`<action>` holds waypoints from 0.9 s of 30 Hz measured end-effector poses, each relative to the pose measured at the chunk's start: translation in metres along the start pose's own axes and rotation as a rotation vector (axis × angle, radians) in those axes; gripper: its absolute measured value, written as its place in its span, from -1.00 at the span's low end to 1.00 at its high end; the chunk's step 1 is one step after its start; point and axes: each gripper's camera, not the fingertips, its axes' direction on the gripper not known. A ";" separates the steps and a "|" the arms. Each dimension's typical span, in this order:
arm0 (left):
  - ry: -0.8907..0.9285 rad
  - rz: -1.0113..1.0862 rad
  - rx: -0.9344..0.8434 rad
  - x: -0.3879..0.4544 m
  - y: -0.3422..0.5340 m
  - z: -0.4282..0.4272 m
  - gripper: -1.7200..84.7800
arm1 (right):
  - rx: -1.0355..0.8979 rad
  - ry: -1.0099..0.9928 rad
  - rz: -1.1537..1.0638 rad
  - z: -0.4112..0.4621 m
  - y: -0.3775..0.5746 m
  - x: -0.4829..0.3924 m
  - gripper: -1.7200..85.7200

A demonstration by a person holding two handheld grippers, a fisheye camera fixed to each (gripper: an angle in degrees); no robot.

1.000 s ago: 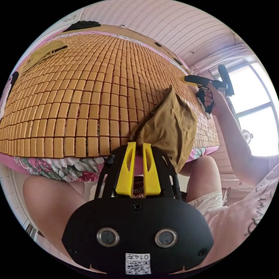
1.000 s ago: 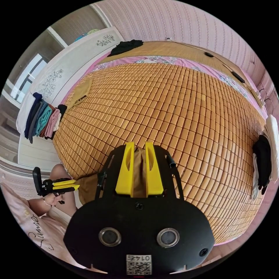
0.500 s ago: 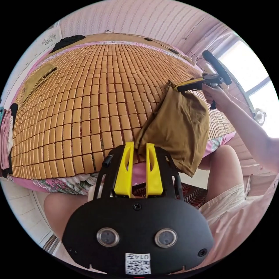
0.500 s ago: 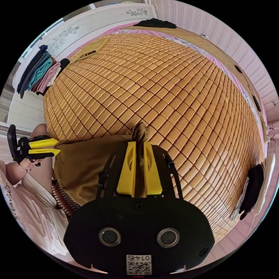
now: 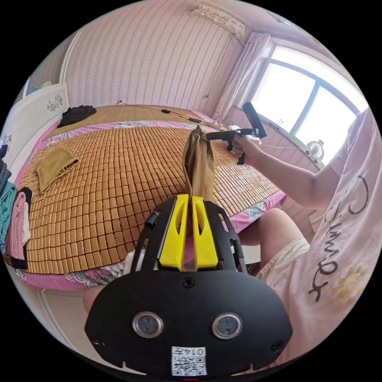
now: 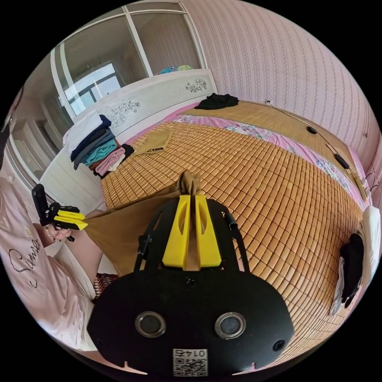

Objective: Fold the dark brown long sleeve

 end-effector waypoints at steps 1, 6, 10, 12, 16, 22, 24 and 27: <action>-0.010 -0.020 0.036 -0.005 -0.003 -0.004 -0.98 | 0.004 -0.005 -0.015 0.003 -0.010 -0.001 -0.94; -0.102 -0.099 0.165 -0.047 -0.020 -0.011 -0.98 | 0.009 -0.056 -0.224 0.053 -0.137 -0.028 -0.94; -0.152 -0.204 0.277 -0.112 -0.046 -0.020 -0.98 | -0.015 -0.055 -0.400 0.098 -0.249 -0.078 -0.93; -0.210 -0.236 0.309 -0.144 -0.056 -0.024 -0.97 | -0.058 -0.053 -0.516 0.141 -0.329 -0.127 -0.91; -0.390 -0.527 0.277 -0.255 -0.053 -0.010 -0.92 | -0.195 -0.069 -0.535 0.250 -0.432 -0.195 -0.81; -0.479 -0.679 0.144 -0.292 -0.016 0.008 -0.90 | -0.320 -0.089 -0.382 0.345 -0.404 -0.205 -0.71; -0.472 -0.606 0.147 -0.264 -0.013 0.005 -0.92 | -0.317 -0.057 -0.394 0.321 -0.341 -0.178 -0.71; -0.395 -0.486 0.122 -0.208 -0.015 0.011 -0.94 | -0.333 -0.064 -0.342 0.257 -0.234 -0.132 -0.71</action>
